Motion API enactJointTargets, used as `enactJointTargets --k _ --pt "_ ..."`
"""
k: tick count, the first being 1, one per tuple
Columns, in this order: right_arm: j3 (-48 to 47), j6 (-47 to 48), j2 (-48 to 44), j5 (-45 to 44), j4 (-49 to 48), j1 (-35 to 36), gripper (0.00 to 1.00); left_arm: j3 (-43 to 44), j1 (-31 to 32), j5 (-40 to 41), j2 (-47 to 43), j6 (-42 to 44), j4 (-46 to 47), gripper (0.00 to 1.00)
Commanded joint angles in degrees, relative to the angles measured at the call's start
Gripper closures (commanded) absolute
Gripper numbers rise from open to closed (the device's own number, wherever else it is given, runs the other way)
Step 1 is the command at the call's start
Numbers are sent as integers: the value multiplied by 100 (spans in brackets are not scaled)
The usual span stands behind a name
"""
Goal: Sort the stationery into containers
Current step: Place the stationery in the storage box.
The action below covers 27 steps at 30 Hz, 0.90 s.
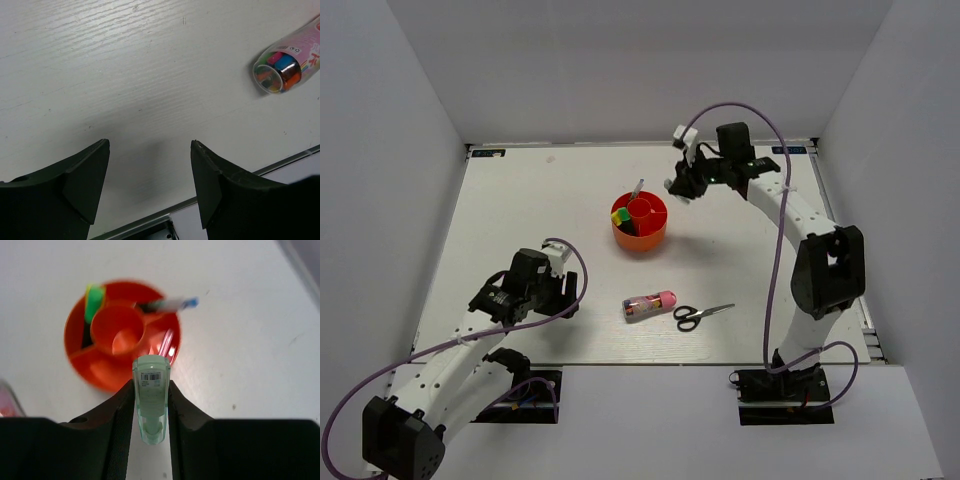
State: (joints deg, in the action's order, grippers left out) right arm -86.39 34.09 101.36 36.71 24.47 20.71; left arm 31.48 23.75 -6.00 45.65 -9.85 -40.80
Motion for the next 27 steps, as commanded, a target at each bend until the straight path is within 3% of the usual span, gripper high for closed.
enactJointTargets --k 1,7,11,14,21,27 --pt "-501 -2769 427 284 -1924 12 100 121 -28 116 -3 71 -42 24" --pt "-407 -4628 1096 565 -3895 -23 100 130 -28 169 93 88 -60 24" --pt "-177 -6215 1621 846 -5823 -41 100 147 -11 169 198 88 -51 24" --pt "-115 -6833 1948 1056 -6566 -49 100 139 -19 213 234 97 -86 24" --pt "25 -7302 2379 1611 -7525 -164 100 139 -10 248 278 115 -78 24" --pt "131 -7276 2529 1769 -7676 -304 100 156 -19 213 331 115 -86 24"
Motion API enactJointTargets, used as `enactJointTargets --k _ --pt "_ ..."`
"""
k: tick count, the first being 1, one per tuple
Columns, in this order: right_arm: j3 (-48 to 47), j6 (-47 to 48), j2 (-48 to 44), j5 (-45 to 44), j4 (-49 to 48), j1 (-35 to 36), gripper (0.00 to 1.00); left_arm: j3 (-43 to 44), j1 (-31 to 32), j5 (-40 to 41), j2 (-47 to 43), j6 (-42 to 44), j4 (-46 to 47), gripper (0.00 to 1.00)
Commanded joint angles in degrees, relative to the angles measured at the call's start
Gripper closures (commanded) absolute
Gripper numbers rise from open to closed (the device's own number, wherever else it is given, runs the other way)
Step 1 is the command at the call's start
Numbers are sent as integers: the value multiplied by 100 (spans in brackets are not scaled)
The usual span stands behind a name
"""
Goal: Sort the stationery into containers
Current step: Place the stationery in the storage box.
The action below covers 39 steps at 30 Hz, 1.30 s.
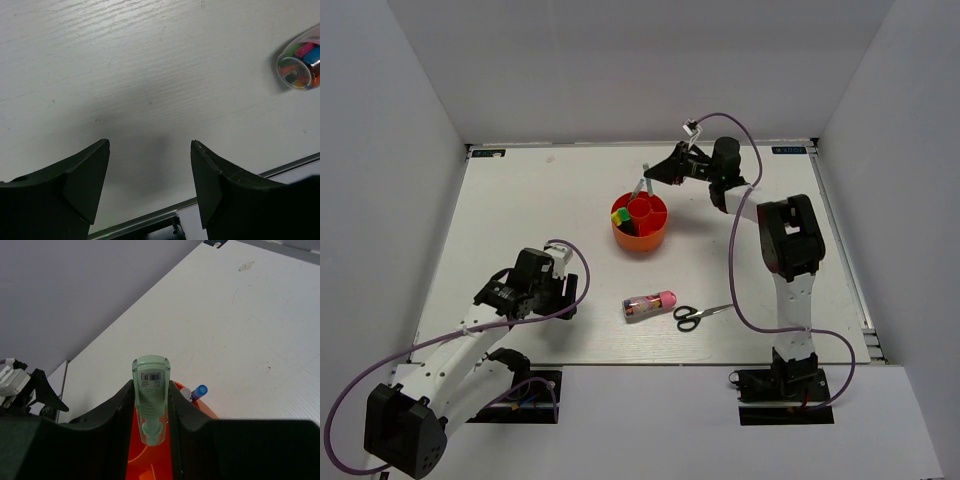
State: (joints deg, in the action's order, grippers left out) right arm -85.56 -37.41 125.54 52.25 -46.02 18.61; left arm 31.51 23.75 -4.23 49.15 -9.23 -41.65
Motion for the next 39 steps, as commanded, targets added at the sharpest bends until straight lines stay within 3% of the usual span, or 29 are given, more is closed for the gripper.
enactJointTargets --k 1,22,27,28,34,39 --pt "57 -92 129 224 -584 -112 100 154 -11 28 -10 53 -1 24" --pt "189 269 366 576 -434 -200 100 145 -19 62 7 53 -10 24" --pt "285 357 349 655 -434 -182 79 145 -11 62 -10 53 -10 24" --pt "294 331 349 664 -434 -182 71 154 -10 45 -36 53 -1 24" --pt "356 348 252 699 -443 -200 53 154 -19 54 -19 53 -10 24" --pt "443 427 129 699 -355 -182 45 154 -19 45 -19 53 -10 24"
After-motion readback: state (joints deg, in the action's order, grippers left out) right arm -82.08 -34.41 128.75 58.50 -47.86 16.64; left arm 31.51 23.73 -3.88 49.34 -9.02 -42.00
